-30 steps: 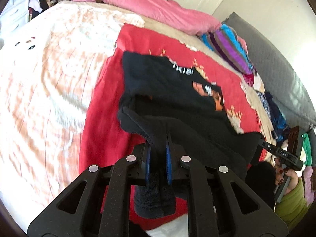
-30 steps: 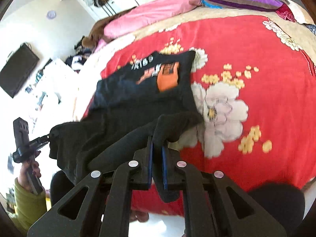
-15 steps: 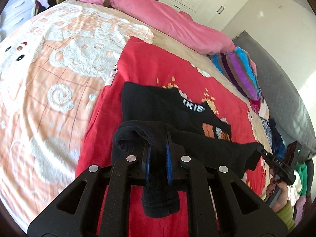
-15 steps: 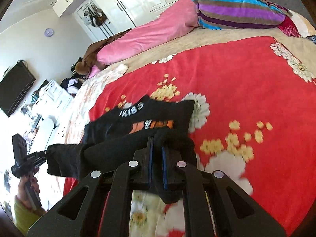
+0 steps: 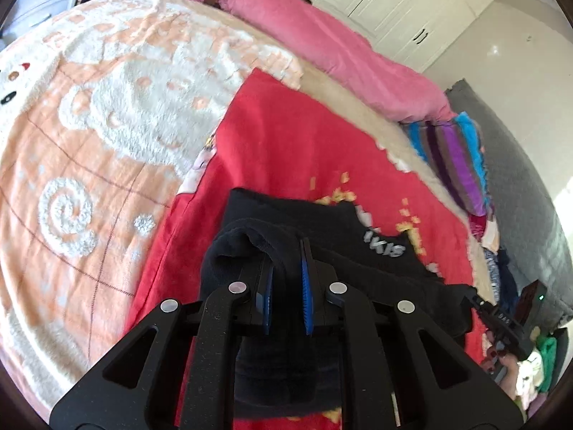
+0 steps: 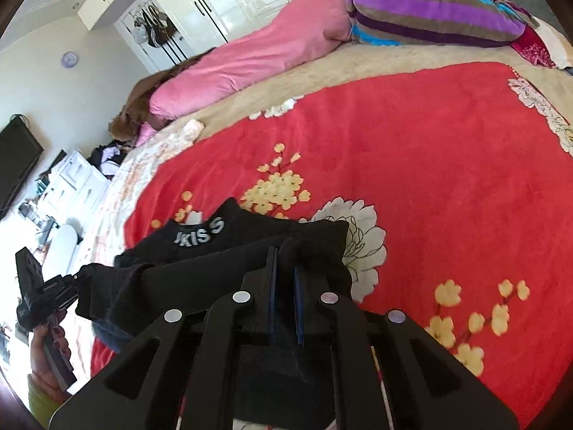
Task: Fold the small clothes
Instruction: 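Lift the hem with both grippers and fold it over toward the IKISS collar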
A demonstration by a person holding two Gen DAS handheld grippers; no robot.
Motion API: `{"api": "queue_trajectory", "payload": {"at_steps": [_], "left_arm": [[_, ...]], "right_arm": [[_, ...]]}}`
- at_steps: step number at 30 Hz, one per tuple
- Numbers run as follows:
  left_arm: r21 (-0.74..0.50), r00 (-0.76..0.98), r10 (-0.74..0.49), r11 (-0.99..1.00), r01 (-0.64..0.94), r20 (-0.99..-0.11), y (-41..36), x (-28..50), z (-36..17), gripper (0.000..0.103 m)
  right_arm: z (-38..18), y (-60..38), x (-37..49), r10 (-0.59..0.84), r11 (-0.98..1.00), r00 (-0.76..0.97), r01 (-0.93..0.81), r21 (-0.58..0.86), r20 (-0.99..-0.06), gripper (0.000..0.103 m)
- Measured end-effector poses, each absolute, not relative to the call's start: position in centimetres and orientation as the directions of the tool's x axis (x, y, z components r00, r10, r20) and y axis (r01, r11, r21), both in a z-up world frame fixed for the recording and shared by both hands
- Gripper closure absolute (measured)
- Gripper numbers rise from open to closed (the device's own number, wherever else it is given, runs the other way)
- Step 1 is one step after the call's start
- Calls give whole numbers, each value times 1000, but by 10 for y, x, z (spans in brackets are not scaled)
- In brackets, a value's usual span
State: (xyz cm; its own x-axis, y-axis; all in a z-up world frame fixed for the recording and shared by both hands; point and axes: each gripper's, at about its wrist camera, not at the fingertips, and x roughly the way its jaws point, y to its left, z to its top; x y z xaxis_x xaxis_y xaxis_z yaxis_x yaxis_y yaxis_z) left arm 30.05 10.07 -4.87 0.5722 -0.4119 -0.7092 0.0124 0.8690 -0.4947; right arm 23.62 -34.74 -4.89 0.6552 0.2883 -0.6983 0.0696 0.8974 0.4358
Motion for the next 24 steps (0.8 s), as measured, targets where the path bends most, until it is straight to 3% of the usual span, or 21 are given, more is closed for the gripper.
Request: {"api": "queue_trajectory", "payload": {"at_steps": [6, 9, 13, 15, 17, 19, 20, 24], "left_arm": [[-520, 561, -439, 854, 17, -702, 104, 308, -58, 93], [-521, 559, -447, 853, 32, -698, 101, 307, -52, 92], [-519, 546, -466, 852, 64, -696, 98, 306, -45, 68], [-523, 539, -476, 849, 76, -695, 96, 304, -41, 63], [-529, 529, -487, 845, 83, -695, 95, 301, -37, 50], [-510, 533, -468, 857, 78, -705, 96, 297, -32, 40], [-485, 542, -442, 872, 72, -715, 98, 293, -29, 34], [-463, 517, -420, 885, 51, -746, 106, 281, -29, 32]], "right_arm": [[-66, -359, 240, 323, 868, 636, 98, 488, -701, 93], [-63, -367, 237, 343, 852, 644, 94, 516, -684, 85], [-58, -374, 233, 323, 858, 649, 107, 503, -689, 60], [-54, -376, 230, 306, 866, 653, 111, 488, -692, 58], [-50, -379, 226, 305, 867, 659, 107, 487, -688, 58], [-45, -380, 219, 308, 870, 651, 102, 482, -694, 46], [-44, -380, 216, 314, 871, 647, 94, 482, -694, 45], [-42, -367, 203, 352, 876, 611, 51, 479, -709, 41]]}}
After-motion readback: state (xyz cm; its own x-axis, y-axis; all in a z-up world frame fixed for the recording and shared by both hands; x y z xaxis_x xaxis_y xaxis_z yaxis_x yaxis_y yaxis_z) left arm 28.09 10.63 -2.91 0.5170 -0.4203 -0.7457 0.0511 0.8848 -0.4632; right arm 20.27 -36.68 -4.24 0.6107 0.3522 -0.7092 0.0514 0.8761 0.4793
